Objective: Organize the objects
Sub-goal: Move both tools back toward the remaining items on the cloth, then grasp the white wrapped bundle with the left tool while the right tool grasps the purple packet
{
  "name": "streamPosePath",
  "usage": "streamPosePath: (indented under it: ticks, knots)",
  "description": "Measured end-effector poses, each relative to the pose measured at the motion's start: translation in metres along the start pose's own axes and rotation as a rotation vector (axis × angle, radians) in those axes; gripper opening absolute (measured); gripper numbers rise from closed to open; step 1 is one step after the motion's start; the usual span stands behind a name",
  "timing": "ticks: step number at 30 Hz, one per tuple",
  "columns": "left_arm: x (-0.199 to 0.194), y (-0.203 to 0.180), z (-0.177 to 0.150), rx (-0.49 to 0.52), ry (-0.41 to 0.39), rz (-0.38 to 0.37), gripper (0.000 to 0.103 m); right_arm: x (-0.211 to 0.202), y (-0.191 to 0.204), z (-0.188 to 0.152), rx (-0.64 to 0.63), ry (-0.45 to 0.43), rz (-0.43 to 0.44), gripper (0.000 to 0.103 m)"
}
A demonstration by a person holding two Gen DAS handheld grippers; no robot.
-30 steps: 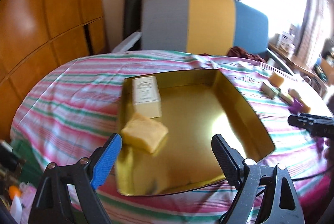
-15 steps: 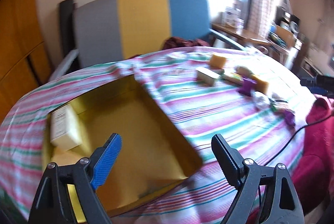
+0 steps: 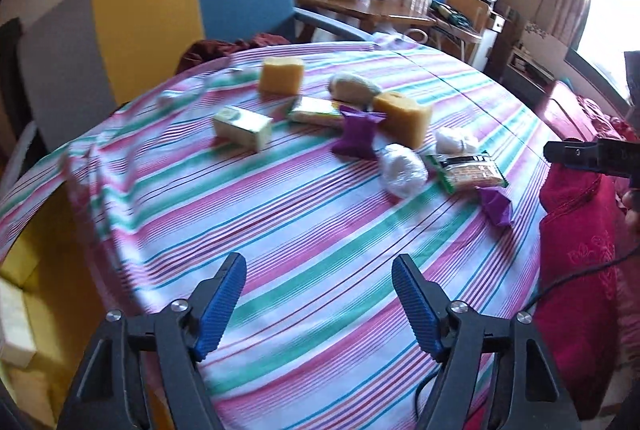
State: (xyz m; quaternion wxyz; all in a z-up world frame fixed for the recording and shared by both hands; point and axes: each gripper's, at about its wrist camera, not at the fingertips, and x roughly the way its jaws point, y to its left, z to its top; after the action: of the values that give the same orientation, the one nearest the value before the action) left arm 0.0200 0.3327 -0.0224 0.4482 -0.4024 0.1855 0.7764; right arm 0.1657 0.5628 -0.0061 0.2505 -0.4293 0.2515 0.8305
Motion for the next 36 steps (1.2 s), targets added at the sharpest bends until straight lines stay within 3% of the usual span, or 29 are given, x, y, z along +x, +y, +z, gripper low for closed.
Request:
streamPosePath:
  ticks: [9,18,21,27,36]
  knots:
    - [0.072,-0.037,0.05,0.002,0.068,-0.127,0.067,0.013,-0.006,0.003,0.006,0.001,0.013,0.082]
    - [0.123,-0.059,0.081,0.002,0.113,-0.119,0.061,0.03,-0.01,0.004,0.025,0.032,0.045,0.081]
    - [0.142,-0.059,0.081,-0.015,0.156,-0.146,0.037,0.031,-0.01,0.003,0.024,0.041,0.053,0.076]
    - [0.119,-0.042,0.057,-0.056,0.127,-0.175,0.035,0.042,-0.005,0.003,-0.007,0.114,0.056,0.062]
    - [0.062,-0.007,0.007,-0.082,0.077,-0.135,0.035,0.072,0.016,-0.001,-0.145,0.3,-0.019,0.061]
